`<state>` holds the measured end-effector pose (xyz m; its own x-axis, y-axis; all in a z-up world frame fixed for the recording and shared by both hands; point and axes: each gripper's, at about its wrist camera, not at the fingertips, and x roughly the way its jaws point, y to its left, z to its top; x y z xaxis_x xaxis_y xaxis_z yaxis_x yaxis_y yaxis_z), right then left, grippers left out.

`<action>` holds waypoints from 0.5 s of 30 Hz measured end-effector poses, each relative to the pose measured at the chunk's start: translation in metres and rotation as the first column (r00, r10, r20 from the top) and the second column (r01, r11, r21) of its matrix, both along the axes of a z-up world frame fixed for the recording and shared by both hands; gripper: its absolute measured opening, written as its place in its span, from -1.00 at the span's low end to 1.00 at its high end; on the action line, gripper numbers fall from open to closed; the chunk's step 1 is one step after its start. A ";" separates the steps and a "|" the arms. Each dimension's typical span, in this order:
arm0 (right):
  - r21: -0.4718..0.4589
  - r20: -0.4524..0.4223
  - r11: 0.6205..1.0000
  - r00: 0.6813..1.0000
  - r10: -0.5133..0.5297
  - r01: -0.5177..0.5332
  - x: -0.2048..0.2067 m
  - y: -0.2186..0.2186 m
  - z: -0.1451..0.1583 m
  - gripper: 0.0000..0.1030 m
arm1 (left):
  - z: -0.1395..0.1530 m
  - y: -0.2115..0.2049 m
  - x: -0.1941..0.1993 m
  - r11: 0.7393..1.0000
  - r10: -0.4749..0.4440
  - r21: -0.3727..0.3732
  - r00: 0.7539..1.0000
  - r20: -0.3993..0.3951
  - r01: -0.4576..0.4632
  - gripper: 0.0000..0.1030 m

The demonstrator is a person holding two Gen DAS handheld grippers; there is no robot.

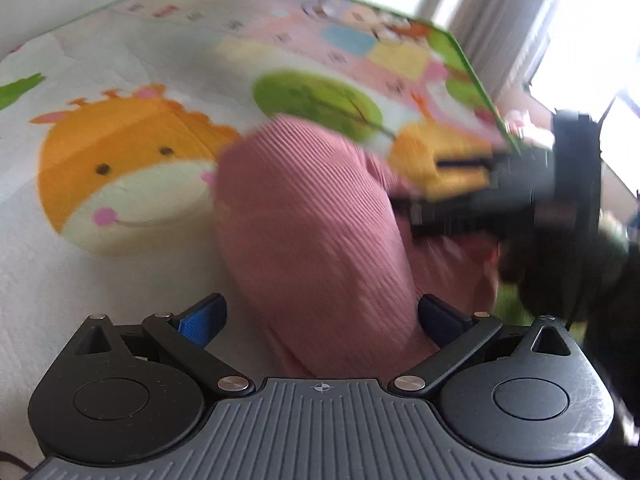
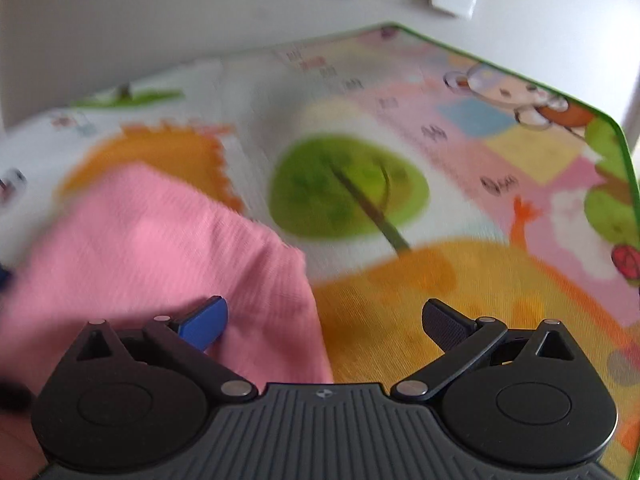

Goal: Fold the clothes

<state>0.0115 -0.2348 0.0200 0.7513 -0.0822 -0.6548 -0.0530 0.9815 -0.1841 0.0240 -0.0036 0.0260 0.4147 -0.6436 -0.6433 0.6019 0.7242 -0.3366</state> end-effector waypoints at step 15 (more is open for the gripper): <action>0.754 -0.265 0.636 0.962 0.063 0.166 0.028 -0.047 0.010 1.00 | -0.016 -0.010 0.043 0.971 -0.090 -0.235 0.976 -0.199 0.042 1.00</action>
<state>0.0391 -0.2820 0.0300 0.5681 0.4985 -0.6547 0.0717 0.7626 0.6429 0.0673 -0.0132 0.0105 0.2398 -0.8047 -0.5430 0.5457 0.5744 -0.6102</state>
